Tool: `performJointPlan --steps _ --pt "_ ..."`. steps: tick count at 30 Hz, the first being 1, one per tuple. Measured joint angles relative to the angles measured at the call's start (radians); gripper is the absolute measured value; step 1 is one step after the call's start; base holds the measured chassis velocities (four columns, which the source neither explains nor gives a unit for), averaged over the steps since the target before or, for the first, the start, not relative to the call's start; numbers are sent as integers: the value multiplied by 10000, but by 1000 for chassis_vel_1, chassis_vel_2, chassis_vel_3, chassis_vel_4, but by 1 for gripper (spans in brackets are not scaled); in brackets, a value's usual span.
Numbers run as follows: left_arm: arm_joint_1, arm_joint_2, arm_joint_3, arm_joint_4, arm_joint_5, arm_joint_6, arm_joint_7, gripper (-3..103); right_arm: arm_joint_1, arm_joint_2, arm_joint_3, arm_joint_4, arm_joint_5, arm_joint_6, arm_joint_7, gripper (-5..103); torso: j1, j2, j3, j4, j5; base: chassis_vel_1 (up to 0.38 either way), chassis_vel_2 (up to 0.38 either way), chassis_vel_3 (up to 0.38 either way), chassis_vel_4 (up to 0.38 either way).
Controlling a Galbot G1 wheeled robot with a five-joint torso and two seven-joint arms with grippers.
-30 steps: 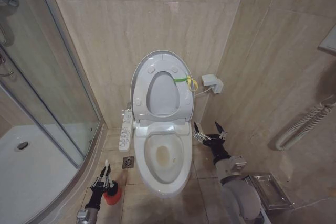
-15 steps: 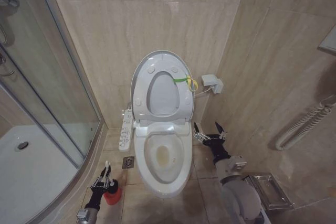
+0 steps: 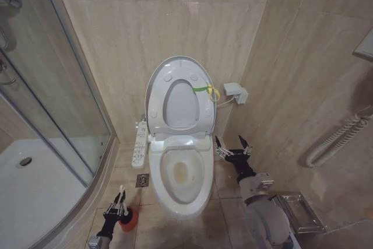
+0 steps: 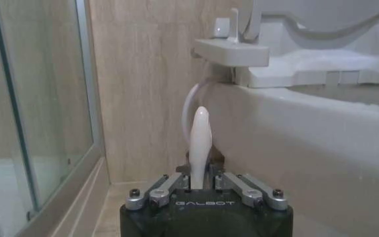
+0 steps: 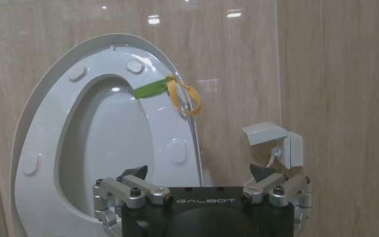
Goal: Open the toilet lid, clean the toilet bowl with a toilet brush, close the toilet lid, and flush.
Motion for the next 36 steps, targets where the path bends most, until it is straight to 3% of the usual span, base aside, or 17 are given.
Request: performJointPlan --steps 11,18,19,26,27,34,35,36 --pt "-158 -19 -43 253 29 44 6 18 0 0 0 0 0 0 0 100 0 0 0 0 0 0 0 0 0" --pt "124 -26 -30 -167 88 319 -420 15 0 0 0 0 0 0 0 100 0 0 -1 1 1 0 0 0 0" --pt "179 -32 -36 -247 118 321 -489 40 0 0 0 0 0 0 0 100 0 0 -1 0 1 0 0 0 0" --pt "687 -72 -216 -814 438 189 -697 40 0 0 0 0 0 0 0 100 0 0 -1 0 1 0 0 0 0" --pt "880 -87 -306 -1032 580 122 -787 66 0 0 0 0 0 0 0 100 0 0 -1 0 1 0 0 0 0" --pt "1873 -68 -845 -2778 1270 -99 -1212 66 0 0 0 0 0 0 0 100 0 0 -1 0 -1 0 0 0 0" --pt "2010 -36 -918 -3084 1318 -92 -1284 93 0 -1 0 0 0 0 0 100 0 0 -1 1 -1 0 0 0 0" --pt "2342 40 -1117 -3859 1409 3 -1500 93 0 -1 0 0 0 0 0 100 0 0 -1 0 2 0 0 0 0"
